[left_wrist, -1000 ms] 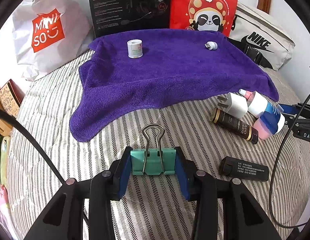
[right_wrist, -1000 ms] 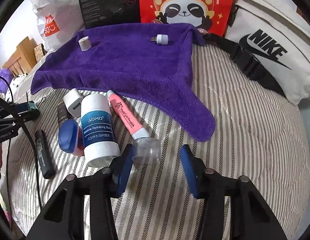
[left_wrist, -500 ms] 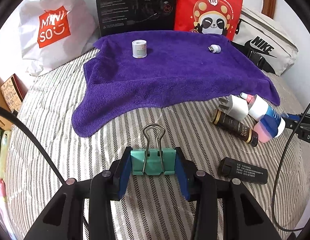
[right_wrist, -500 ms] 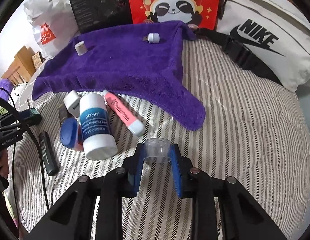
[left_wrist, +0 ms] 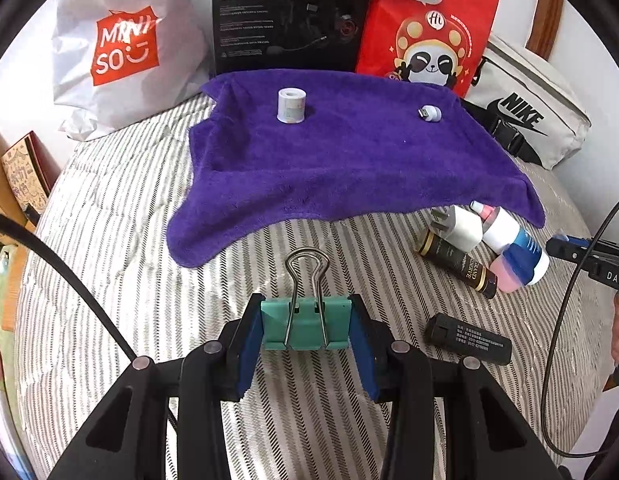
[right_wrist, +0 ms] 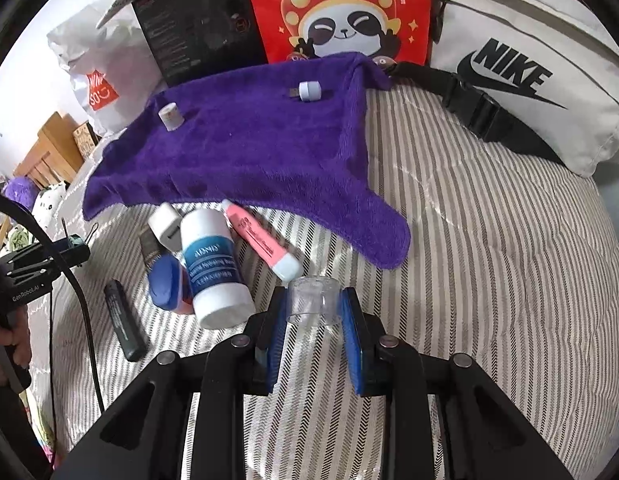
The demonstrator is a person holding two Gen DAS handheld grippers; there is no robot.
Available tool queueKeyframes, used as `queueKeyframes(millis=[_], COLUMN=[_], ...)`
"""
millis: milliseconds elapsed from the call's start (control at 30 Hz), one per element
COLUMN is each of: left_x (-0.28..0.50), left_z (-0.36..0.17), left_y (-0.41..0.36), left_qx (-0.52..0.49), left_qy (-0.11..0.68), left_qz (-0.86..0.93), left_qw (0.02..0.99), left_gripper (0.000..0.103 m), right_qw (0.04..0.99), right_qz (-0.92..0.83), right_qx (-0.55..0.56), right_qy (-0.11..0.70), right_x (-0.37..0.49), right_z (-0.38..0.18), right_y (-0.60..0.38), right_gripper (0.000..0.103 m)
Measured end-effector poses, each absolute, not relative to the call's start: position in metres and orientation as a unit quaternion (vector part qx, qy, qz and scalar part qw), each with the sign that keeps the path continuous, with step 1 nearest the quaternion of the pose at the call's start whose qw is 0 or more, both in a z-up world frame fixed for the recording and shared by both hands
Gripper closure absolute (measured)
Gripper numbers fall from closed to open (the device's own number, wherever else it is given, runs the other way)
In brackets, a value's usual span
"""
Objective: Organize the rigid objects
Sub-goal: 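Carry the clear cap onto the towel beside the USB light, open right gripper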
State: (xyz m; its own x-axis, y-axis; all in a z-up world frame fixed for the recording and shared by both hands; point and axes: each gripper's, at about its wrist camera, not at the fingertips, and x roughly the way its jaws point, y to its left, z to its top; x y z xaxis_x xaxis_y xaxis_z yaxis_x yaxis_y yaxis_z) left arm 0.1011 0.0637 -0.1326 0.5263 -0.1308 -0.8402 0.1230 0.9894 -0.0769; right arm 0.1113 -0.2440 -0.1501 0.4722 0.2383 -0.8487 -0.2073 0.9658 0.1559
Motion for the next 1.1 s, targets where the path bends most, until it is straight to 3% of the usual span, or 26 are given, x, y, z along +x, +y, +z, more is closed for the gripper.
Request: queueKeyframes(millis=[633,1100], left_x=[0.124,0.163], left_z=[-0.094,-0.09], left_y=[0.086,0.098], left_qx=[-0.035,-0.022], left_qy=[0.453,0.455], left_qz=[-0.069,-0.062], left_qw=[0.888,0.888], left_gripper=[0.064,0.064], right_qw=[0.877,0.877], right_qz=[0.144,0.146], right_qx=[0.025,0.006], right_qy=[0.457,0.458], right_x=[0.129,0.178], right_z=[-0.1,-0.104], right_y=[-0.241,-0.232], right_gripper=[0.076,0.076])
